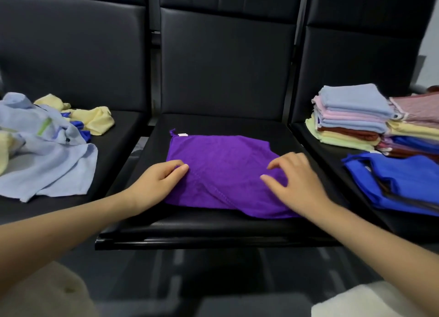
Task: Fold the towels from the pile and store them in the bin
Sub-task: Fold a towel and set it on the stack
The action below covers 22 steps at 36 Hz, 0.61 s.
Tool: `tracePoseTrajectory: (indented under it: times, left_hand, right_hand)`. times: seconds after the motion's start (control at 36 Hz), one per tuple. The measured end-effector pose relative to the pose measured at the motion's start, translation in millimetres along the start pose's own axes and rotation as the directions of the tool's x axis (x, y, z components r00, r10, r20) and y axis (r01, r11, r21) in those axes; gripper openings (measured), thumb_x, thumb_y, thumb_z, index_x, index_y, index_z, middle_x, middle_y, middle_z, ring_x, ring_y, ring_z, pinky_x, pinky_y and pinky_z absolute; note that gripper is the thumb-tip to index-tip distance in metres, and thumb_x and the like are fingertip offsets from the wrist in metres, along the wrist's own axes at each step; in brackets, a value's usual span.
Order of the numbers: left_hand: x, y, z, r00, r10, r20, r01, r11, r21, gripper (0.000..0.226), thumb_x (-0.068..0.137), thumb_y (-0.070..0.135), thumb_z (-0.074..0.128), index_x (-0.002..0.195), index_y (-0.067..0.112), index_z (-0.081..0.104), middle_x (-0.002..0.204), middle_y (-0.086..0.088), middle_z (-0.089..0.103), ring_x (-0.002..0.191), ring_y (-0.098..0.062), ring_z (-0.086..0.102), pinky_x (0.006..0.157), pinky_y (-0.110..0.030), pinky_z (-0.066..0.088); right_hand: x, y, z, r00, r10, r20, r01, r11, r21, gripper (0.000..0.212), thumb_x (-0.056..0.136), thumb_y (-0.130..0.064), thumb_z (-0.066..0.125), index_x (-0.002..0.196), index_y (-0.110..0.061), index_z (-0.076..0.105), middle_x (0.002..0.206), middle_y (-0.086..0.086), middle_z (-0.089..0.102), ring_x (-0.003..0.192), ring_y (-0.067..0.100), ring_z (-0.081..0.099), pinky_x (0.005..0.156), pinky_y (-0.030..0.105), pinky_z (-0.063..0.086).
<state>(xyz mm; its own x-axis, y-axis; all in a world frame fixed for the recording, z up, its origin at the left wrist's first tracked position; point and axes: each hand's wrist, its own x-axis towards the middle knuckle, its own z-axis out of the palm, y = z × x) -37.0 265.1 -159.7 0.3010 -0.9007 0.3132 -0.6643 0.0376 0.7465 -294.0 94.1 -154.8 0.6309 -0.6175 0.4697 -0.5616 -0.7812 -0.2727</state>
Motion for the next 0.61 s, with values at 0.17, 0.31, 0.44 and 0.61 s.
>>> tracePoseTrajectory:
  times: [0.17,0.31,0.44,0.61]
  left_hand:
    - [8.4,3.8,-0.6,0.995,-0.065,-0.077,0.053,0.988,-0.144,0.043,0.101,0.03,0.045,0.089,-0.011,0.053,0.079,-0.003,0.046,0.076,-0.01,0.042,0.073,-0.029,0.035]
    - [11.6,7.5,5.1,0.995,-0.078,-0.059,0.065,0.978,-0.199,0.043,0.101,0.031,0.044,0.087,-0.008,0.051,0.079,-0.002,0.048,0.077,-0.01,0.044,0.075,-0.03,0.036]
    - [15.3,4.7,2.9,0.99,-0.13,-0.054,0.112,0.961,-0.251,0.047,0.101,0.037,0.045,0.094,-0.009,0.054,0.083,-0.003,0.052,0.08,-0.013,0.049,0.08,-0.031,0.039]
    - [22.1,-1.3,-7.9,0.985,-0.156,-0.081,0.136,0.968,-0.211,0.046,0.102,0.035,0.044,0.092,-0.009,0.053,0.081,-0.004,0.051,0.078,-0.015,0.047,0.076,-0.034,0.037]
  right_hand:
    - [-31.7,-62.2,23.2,0.963,-0.246,0.108,0.242,0.969,0.051,0.05,0.075,-0.07,0.055,0.093,-0.024,0.062,0.091,-0.011,0.057,0.088,0.015,0.053,0.075,0.03,0.045]
    - [-18.4,-68.7,33.8,0.986,-0.148,0.074,0.147,0.989,0.017,0.03,0.085,-0.052,0.051,0.083,-0.024,0.061,0.08,-0.008,0.058,0.082,0.018,0.056,0.067,0.031,0.042]
    - [-2.5,-66.8,28.8,0.98,-0.161,0.115,0.165,0.986,-0.02,0.015,0.091,-0.034,0.061,0.087,-0.019,0.063,0.087,-0.007,0.058,0.092,0.018,0.052,0.07,0.027,0.034]
    - [10.9,-64.2,12.8,0.957,-0.144,0.251,0.199,0.956,-0.214,0.021,0.094,-0.036,0.053,0.108,-0.024,0.062,0.109,-0.008,0.057,0.11,0.014,0.047,0.072,0.028,0.037]
